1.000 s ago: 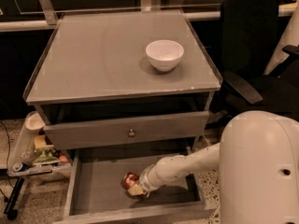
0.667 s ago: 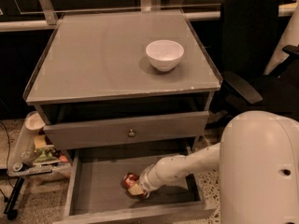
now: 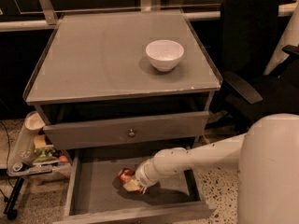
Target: Pick coke can from middle drawer and place on counter
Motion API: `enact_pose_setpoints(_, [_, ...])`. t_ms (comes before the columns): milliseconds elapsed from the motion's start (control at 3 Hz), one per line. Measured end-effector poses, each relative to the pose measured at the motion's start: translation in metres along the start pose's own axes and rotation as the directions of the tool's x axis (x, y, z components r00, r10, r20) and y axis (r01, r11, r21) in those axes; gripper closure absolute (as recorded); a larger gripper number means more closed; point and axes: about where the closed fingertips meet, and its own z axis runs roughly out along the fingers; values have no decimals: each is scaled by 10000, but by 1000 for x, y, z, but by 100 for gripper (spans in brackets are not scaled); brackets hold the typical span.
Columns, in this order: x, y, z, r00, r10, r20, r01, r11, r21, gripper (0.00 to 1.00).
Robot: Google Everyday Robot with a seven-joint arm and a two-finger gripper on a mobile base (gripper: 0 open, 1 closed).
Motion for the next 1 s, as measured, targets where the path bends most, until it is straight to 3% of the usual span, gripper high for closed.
enact_pose_setpoints(333, [-26, 20, -26, 9986, -522, -49, 521, 9985, -145, 100])
enact_pose_setpoints(667, [-56, 48, -50, 9881, -1538, -65, 1533, 9872, -449, 100])
enact_pose_setpoints(1000, [-56, 48, -50, 9881, -1538, -65, 1534, 9871, -449, 100])
